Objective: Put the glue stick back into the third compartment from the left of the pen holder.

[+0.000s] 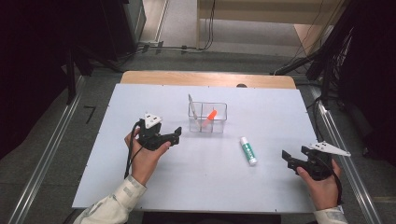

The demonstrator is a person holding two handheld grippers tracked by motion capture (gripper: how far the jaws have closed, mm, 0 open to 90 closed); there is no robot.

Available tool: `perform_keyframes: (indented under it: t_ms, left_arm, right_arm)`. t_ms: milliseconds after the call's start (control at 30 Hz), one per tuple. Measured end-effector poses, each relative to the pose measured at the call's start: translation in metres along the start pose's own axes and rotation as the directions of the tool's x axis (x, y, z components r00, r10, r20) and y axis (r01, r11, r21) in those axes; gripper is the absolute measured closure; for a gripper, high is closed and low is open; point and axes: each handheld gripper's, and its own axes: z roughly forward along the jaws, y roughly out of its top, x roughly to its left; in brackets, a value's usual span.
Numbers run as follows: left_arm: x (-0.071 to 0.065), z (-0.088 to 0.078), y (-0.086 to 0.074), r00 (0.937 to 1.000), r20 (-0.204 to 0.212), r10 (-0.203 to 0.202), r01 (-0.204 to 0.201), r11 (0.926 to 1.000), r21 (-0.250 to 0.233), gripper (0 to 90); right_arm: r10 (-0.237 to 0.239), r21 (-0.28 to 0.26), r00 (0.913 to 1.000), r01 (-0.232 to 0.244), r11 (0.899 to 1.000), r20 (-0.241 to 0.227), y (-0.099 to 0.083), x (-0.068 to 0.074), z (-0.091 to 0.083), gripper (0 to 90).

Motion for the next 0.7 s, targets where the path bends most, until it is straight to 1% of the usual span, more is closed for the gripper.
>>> perform_keyframes:
  t_ms: [167,233,333,567,700]
  left_arm:
    - [0.003,-0.003,-0.003,1.0000,-0.008,0.002,-0.002,1.0000,0.005,14.0]
    - [0.005,-0.003,-0.004,0.9999,-0.012,-0.003,0.003,1.0000,0.004,13.5]
    - [0.007,-0.005,-0.006,0.9999,-0.009,-0.006,0.006,1.0000,0.004,13.5]
    - [0.014,-0.003,-0.014,0.9992,-0.001,-0.041,0.041,0.9990,0.019,13.6]
    - [0.016,-0.004,-0.017,0.9990,-0.006,-0.044,0.044,0.9989,0.017,13.6]
  right_arm:
    - [-0.012,0.001,0.9999,0.012,1.000,-0.009,0.001,0.003,0.002,17.3]
    - [-0.014,0.002,0.9999,0.014,1.000,-0.009,0.001,0.004,0.002,17.3]
    - [-0.013,0.003,0.9999,0.014,1.000,-0.011,0.001,0.005,0.003,17.3]
    - [-0.030,0.003,0.9994,0.030,1.000,-0.020,0.003,0.011,0.006,17.3]
    - [-0.039,0.004,0.9989,0.039,0.999,-0.024,0.005,0.013,0.008,17.3]
